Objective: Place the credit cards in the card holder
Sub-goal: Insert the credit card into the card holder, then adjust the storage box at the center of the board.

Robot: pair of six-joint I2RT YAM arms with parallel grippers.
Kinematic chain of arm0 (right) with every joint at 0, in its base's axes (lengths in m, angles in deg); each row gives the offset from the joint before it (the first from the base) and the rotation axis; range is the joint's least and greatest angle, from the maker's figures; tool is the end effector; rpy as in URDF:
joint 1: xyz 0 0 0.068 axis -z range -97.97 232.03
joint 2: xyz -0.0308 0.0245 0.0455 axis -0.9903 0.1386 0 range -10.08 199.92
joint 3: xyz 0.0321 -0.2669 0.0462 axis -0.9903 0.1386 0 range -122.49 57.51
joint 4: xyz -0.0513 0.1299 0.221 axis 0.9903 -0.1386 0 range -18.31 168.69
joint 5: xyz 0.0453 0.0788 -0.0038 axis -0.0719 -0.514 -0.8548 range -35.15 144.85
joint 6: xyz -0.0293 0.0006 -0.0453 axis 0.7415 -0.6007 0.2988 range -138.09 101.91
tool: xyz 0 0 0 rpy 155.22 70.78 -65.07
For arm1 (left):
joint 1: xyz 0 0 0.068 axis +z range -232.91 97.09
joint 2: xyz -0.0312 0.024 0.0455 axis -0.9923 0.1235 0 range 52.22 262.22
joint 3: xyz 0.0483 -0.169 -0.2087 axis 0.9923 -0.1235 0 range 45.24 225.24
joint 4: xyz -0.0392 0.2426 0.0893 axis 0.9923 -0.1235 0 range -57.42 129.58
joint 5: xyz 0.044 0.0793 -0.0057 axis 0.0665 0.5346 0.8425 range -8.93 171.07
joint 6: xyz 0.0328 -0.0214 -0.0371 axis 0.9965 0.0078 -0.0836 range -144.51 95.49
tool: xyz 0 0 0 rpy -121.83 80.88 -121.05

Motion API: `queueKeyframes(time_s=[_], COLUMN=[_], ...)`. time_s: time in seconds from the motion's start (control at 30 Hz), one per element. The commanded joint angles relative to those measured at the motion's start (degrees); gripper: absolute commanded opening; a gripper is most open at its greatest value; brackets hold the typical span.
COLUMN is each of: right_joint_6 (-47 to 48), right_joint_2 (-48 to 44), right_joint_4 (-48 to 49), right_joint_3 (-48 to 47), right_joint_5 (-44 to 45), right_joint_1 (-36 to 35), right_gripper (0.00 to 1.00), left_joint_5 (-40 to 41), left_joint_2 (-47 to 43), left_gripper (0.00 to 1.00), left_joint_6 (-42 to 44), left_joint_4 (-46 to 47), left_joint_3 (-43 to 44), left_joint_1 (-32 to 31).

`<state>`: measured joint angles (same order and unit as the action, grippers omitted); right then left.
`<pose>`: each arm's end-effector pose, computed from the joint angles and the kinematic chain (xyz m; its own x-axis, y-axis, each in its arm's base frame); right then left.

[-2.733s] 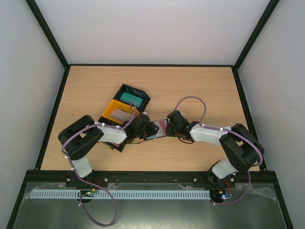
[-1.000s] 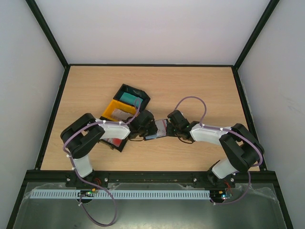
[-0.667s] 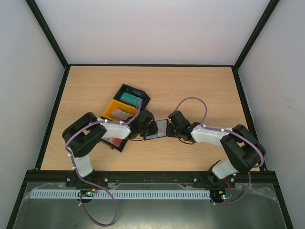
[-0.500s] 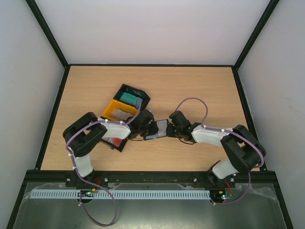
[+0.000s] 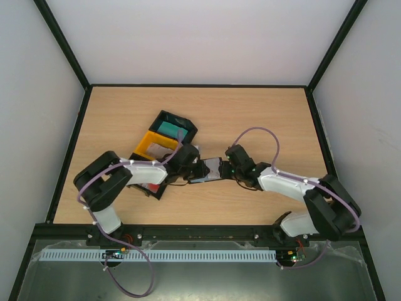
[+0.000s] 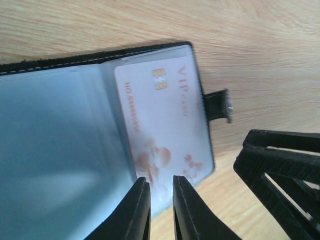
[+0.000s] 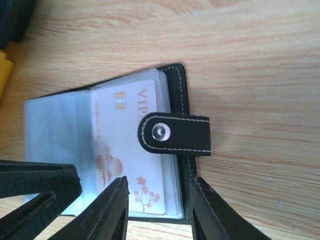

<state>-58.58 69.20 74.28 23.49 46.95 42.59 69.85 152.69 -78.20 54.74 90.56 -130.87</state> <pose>0.1952 0.1668 0.1577 -0.9010 0.0917 -0.4241 -0.1484 0.8533 0.4998 0.2230 -0.2575 0.1364 -0.9223 -0.1574 -0.3530 0.1438 0.7080 -0.6914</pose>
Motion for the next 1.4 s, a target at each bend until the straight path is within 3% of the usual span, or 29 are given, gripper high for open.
queueKeyframes(time_s=[0.0,0.2,0.33,0.53,0.93,1.37], right_joint_6=[0.79,1.16,0.96,0.88,-1.17,-1.91], right_joint_2=[-4.75,-9.94,-13.41,-16.40,-15.12,-14.24], right_joint_4=[-4.49,-7.01,-8.27,-9.63,-7.21,-5.51], right_joint_3=[-1.82,-1.41,-0.82,-0.26,-0.48,0.56], right_joint_5=[3.17,3.33,3.40,2.70,-0.81,-0.74], right_joint_1=[-0.37,-0.34,-0.37,-0.36,-0.36,-0.36], right_gripper=[0.36,0.38,0.40,0.43,0.45,0.45], left_joint_5=[0.00,5.62,8.50,9.59,5.75,15.38], left_joint_2=[-5.63,-11.41,-15.07,-20.12,-25.17,-23.83], left_gripper=[0.20,0.33,0.47,0.59,0.62,0.63], left_joint_6=[3.81,7.32,8.65,9.57,6.77,9.22], left_joint_4=[-6.32,-13.69,-17.68,-23.63,-30.29,-37.55], left_joint_3=[0.87,2.03,2.14,0.45,-8.05,-4.62], left_joint_1=[0.42,0.90,1.21,1.23,1.44,10.05])
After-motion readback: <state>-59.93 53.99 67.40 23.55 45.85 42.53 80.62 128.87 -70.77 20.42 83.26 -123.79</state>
